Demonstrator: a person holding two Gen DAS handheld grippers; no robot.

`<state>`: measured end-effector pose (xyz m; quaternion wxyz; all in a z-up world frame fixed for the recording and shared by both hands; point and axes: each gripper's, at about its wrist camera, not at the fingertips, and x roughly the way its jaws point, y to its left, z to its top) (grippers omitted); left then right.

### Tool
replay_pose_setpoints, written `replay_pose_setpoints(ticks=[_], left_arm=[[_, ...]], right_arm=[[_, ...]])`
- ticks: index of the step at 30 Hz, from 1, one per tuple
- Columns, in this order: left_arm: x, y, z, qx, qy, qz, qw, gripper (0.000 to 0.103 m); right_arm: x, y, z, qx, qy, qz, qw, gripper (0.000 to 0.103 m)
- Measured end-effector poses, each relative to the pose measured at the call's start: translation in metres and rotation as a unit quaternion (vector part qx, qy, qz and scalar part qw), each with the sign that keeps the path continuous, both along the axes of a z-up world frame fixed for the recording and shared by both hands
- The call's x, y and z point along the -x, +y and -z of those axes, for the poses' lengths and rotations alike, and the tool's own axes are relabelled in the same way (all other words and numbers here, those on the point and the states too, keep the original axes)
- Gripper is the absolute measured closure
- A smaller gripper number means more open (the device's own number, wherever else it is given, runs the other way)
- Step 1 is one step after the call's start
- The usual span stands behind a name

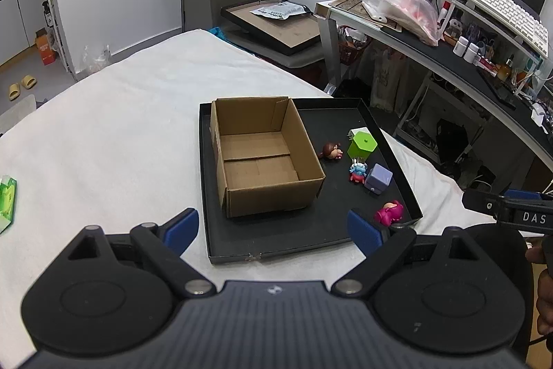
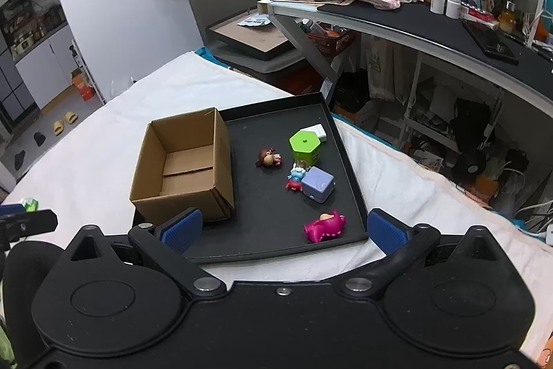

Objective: Organize rigid objects

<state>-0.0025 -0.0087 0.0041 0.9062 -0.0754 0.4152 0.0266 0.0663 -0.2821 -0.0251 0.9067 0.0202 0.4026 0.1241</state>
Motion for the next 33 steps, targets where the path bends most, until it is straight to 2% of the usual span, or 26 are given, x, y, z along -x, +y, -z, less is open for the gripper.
replay_pose_setpoints(ticks=[33], left_arm=[[-0.0033, -0.0024, 0.0003, -0.003, 0.004, 0.011, 0.9999, 0.011]], right_arm=[[0.0014, -0.0021, 0.001, 0.0, -0.002, 0.005, 1.0, 0.0]])
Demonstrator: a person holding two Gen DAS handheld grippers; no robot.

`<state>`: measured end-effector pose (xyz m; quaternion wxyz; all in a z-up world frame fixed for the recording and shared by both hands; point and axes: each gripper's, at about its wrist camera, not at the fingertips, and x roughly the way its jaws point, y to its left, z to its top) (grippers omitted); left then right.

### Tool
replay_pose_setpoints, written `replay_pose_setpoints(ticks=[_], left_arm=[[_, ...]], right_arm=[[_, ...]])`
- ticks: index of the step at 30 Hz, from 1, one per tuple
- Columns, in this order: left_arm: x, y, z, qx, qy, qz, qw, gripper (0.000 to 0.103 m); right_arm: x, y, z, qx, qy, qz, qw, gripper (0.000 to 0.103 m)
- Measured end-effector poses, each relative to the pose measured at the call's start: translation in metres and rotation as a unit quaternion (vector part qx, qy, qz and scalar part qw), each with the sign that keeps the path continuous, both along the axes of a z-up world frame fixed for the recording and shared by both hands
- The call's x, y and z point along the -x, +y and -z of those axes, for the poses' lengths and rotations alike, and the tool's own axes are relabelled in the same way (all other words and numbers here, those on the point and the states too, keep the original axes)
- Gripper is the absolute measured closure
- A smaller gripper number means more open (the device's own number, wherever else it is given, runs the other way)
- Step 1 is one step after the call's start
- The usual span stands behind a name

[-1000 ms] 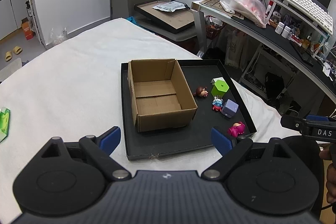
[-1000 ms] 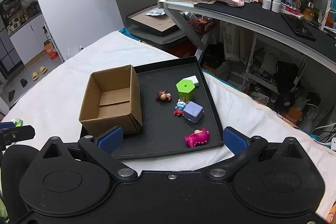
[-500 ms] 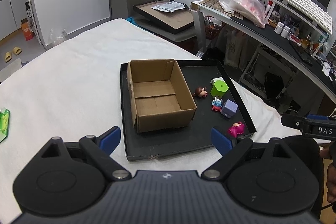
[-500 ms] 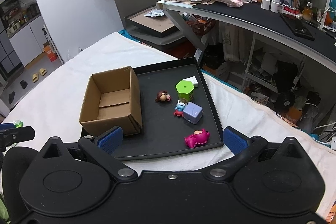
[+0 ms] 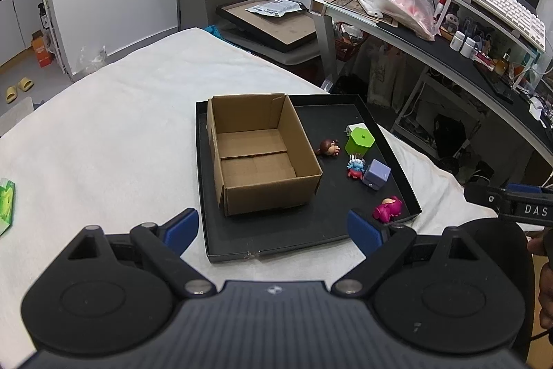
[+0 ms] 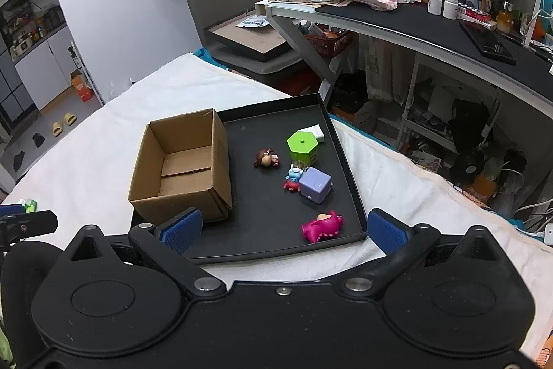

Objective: Organize rigid objects

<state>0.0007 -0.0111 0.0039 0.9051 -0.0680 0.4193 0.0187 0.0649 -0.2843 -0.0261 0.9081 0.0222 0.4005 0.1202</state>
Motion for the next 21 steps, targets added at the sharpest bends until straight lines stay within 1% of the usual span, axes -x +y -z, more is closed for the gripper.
replay_pose_setpoints(ticks=[12, 16, 19, 21], left_arm=[[-0.015, 0.012, 0.004, -0.003, 0.009, -0.006, 0.9999, 0.011], [-0.023, 0.02, 0.006, -0.009, 0.013, -0.007, 0.9998, 0.011], [-0.03, 0.027, 0.01, -0.008, 0.015, -0.014, 0.9998, 0.011], [-0.034, 0.033, 0.014, -0.003, 0.017, -0.019, 0.9997, 0.011]], right_arm=[[-0.01, 0.006, 0.004, 0.0, 0.0, -0.005, 1.0, 0.0], [-0.019, 0.008, 0.01, -0.001, 0.007, -0.002, 1.0, 0.0], [-0.026, 0.01, 0.018, 0.003, 0.013, 0.001, 1.0, 0.0], [-0.03, 0.011, 0.023, -0.003, 0.013, 0.002, 1.0, 0.0]])
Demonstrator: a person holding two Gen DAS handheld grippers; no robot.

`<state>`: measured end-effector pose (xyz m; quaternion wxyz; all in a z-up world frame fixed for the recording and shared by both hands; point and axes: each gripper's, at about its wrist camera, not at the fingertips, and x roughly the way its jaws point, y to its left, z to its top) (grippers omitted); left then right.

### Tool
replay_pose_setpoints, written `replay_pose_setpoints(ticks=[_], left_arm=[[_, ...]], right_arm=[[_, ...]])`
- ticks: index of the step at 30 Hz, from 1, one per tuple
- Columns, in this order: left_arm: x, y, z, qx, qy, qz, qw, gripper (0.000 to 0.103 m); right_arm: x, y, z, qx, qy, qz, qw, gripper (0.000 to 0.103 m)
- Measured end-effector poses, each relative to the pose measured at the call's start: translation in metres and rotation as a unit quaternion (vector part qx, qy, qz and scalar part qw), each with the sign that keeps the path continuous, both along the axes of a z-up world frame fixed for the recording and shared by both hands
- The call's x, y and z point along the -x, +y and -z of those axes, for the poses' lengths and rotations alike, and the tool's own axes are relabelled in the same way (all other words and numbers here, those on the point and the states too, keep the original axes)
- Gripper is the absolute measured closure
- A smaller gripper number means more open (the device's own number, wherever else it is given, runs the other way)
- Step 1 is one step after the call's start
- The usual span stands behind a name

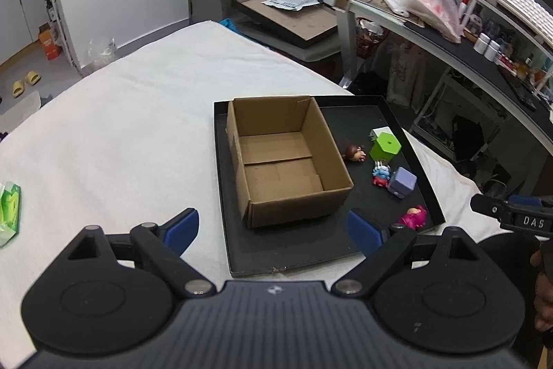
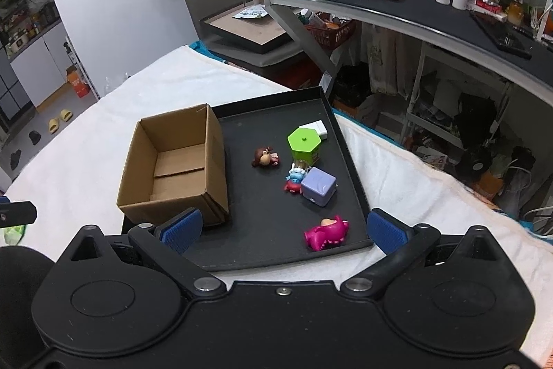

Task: Organize rigid objects
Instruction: 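Move the right gripper to the pink dinosaur and close on it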

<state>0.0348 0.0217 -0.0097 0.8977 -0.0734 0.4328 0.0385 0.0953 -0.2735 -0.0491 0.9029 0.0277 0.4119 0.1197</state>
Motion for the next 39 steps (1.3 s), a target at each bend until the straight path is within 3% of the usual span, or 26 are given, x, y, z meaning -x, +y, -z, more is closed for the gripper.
replay_pose_setpoints(ticks=[14, 28, 34, 39], left_arm=[[-0.036, 0.022, 0.023, 0.015, 0.017, -0.018, 0.9996, 0.011], [-0.066, 0.051, 0.072, 0.026, 0.042, -0.056, 0.9972, 0.014], [-0.084, 0.054, 0.094, 0.027, 0.05, -0.057, 0.9968, 0.016], [-0.099, 0.056, 0.113, 0.031, 0.074, -0.062, 0.9948, 0.02]], right_arm=[[-0.033, 0.002, 0.033, 0.013, -0.001, 0.04, 0.999, 0.0], [-0.047, 0.016, 0.074, -0.015, 0.014, 0.067, 0.998, 0.0], [-0.06, 0.025, 0.1, 0.031, 0.032, 0.097, 0.994, 0.002], [-0.075, 0.033, 0.124, 0.097, 0.06, 0.104, 0.988, 0.011]])
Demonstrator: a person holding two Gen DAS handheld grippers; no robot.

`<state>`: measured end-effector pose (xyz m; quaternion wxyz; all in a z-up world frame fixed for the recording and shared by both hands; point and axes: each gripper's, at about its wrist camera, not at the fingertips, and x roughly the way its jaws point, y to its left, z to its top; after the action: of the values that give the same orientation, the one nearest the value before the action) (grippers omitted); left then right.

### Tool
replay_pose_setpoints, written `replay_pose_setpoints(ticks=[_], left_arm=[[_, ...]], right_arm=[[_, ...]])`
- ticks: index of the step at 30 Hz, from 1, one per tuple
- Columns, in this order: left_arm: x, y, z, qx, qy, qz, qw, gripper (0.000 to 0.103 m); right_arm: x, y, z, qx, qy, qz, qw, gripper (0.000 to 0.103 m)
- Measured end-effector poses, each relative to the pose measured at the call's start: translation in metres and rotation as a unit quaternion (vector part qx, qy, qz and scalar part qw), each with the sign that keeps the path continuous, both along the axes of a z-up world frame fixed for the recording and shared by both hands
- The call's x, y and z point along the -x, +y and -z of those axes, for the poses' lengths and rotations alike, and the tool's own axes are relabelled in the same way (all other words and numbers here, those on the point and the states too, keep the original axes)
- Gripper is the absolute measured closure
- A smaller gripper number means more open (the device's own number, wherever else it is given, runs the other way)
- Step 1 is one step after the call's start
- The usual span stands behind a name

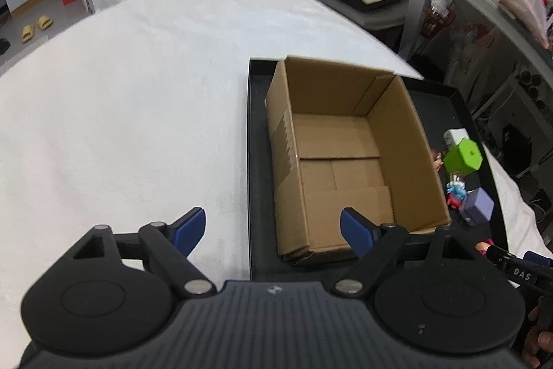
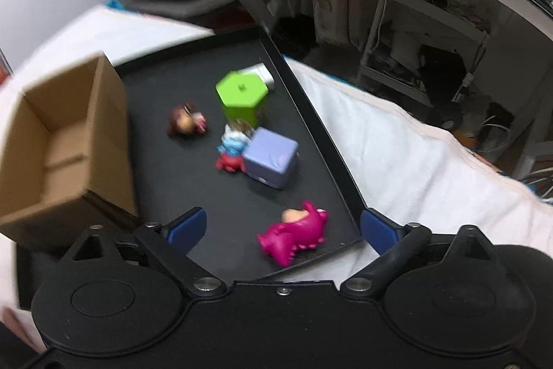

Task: Organize rigid objects
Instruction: 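Move the right gripper to the pink dinosaur and close on it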

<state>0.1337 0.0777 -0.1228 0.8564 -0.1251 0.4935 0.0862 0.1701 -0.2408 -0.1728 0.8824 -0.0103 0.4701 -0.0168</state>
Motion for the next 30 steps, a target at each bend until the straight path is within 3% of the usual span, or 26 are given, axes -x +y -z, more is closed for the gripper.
replay_pose_setpoints(ticks=[6, 11, 18, 21, 23, 26, 30], left_arm=[[-0.013, 0.0, 0.012, 0.009, 0.017, -0.004, 0.9998, 0.031], [-0.025, -0.004, 0.022, 0.01, 0.035, -0.009, 0.9993, 0.047], [-0.04, -0.006, 0.036, 0.032, 0.064, -0.004, 0.9974, 0.061], [-0.046, -0.006, 0.042, 0.037, 0.077, -0.011, 0.9962, 0.078], [-0.049, -0.006, 0.044, 0.041, 0.083, -0.013, 0.9956, 0.091], [-0.051, -0.009, 0.044, 0.029, 0.085, -0.018, 0.9958, 0.092], [-0.049, -0.012, 0.042, 0.018, 0.08, -0.017, 0.9965, 0.092]], right_arm=[[-0.015, 0.011, 0.024, 0.054, 0.036, -0.013, 0.998, 0.014], [-0.027, 0.019, 0.042, 0.086, 0.061, -0.026, 0.994, 0.014], [-0.041, 0.023, 0.063, 0.103, 0.109, -0.044, 0.988, 0.014], [-0.05, 0.02, 0.072, 0.092, 0.138, -0.044, 0.985, 0.016], [-0.052, 0.018, 0.073, 0.078, 0.136, -0.043, 0.987, 0.023], [-0.051, 0.019, 0.071, 0.067, 0.126, -0.063, 0.988, 0.046], [-0.05, 0.018, 0.068, 0.06, 0.129, -0.061, 0.988, 0.046]])
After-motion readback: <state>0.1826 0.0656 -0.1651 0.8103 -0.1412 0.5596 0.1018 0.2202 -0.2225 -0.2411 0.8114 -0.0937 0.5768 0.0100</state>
